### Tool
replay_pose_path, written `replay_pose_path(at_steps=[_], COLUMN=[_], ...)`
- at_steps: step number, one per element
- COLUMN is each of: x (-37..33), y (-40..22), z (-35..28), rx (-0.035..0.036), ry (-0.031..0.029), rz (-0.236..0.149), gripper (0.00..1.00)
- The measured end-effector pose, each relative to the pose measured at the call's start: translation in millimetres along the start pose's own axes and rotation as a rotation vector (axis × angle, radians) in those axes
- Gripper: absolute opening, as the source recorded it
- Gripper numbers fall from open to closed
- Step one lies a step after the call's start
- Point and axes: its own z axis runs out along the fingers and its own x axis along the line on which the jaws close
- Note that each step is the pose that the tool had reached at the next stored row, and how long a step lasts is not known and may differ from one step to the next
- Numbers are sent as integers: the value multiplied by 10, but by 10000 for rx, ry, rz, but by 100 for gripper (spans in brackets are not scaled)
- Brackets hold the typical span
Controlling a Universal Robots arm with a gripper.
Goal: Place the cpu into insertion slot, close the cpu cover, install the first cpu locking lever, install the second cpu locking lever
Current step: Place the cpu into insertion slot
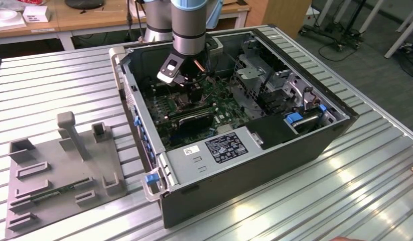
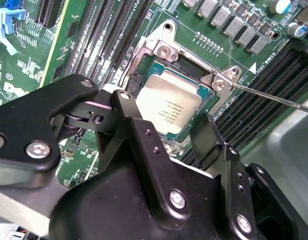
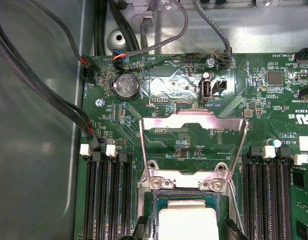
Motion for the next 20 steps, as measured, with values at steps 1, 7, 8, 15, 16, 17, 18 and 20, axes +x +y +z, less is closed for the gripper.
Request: replay_pose_path(at_steps=[1, 7, 8, 15, 16, 17, 18, 20], x=[0, 0, 0, 0, 0, 0, 0, 0], y=[0, 0, 0, -1, -1, -1, -1, -1], z=[0, 0, 3, 17, 18, 18, 18, 18], rx=[0, 0, -1, 1, 0, 0, 0, 0], ry=[0, 1, 3, 0, 0, 0, 0, 0], rz=[0, 0, 1, 0, 0, 0, 0, 0], gripper=[67, 67, 67, 67, 67, 67, 67, 66])
